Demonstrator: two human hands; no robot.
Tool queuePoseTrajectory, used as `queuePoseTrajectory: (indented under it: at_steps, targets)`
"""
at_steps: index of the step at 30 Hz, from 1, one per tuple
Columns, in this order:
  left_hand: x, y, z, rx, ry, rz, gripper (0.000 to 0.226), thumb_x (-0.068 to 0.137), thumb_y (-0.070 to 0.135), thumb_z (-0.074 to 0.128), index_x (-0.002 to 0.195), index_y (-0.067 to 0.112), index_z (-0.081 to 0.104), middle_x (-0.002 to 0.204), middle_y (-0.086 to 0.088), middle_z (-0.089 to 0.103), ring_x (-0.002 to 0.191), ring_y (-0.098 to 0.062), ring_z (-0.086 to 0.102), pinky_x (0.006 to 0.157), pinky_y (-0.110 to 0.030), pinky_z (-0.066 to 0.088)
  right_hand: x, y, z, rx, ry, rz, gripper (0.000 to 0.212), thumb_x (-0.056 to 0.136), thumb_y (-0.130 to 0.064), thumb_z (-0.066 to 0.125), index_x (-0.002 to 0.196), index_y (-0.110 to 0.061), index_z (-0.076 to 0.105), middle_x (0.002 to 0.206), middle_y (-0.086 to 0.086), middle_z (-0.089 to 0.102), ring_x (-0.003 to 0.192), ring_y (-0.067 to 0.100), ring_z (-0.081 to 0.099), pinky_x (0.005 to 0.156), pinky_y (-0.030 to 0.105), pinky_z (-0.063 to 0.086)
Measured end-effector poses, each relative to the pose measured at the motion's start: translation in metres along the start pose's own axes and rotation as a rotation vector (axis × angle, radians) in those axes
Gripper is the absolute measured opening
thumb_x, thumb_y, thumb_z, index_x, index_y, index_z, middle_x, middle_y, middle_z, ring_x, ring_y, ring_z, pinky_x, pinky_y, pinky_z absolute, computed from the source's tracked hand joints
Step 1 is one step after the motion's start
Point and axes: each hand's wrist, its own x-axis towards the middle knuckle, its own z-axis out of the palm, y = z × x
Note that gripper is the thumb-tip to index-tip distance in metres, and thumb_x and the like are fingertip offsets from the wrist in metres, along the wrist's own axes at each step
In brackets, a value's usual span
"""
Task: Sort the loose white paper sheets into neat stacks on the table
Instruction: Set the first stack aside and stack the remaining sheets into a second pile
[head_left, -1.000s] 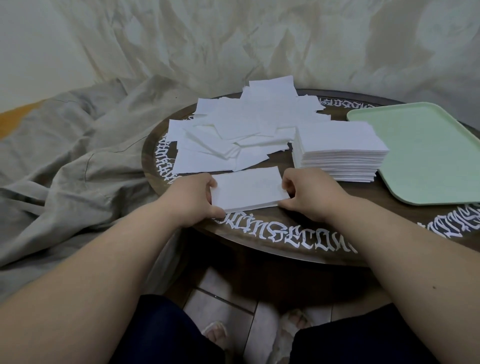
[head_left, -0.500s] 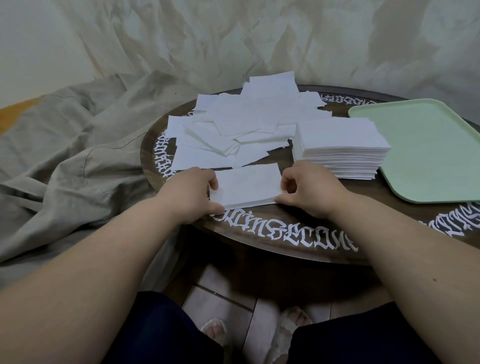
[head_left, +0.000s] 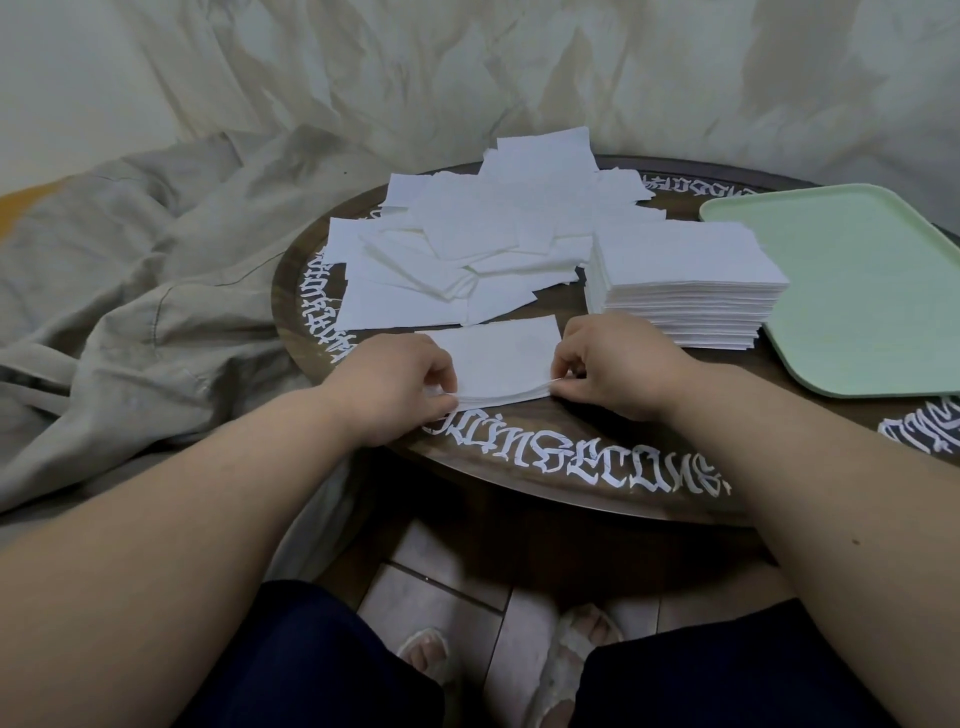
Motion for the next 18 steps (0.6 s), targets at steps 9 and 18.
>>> queuePoseTrajectory:
  at_steps: [9, 18]
  targets:
    - [0.0035, -0.0001, 0.0018, 0.031, 0.026, -0.043, 0.009, 0.086, 0.030, 0.060, 0.084, 0.022, 0.064, 0.092, 0.005, 0.064, 0.088, -0.017, 0.059, 0.074, -0.029, 0.043, -0.0007, -0.0026, 0.0047, 0.047, 0.031, 0.024, 0.022, 0.081, -0.047, 0.065, 0.079, -0.025, 0.061, 0.088, -0.011, 0.050, 0.080, 0.014, 0.051, 0.068, 0.028, 0.040]
    - [0.0057, -0.0011, 0.0033, 0.026, 0.015, -0.074, 0.010, 0.087, 0.031, 0.059, 0.085, 0.022, 0.062, 0.093, 0.005, 0.064, 0.088, -0.017, 0.058, 0.074, -0.029, 0.042, 0.0019, -0.0051, 0.0070, -0.023, 0.056, -0.007, 0.021, 0.089, -0.038, 0.056, 0.090, -0.020, 0.067, 0.097, -0.007, 0.058, 0.086, 0.017, 0.056, 0.073, 0.030, 0.045]
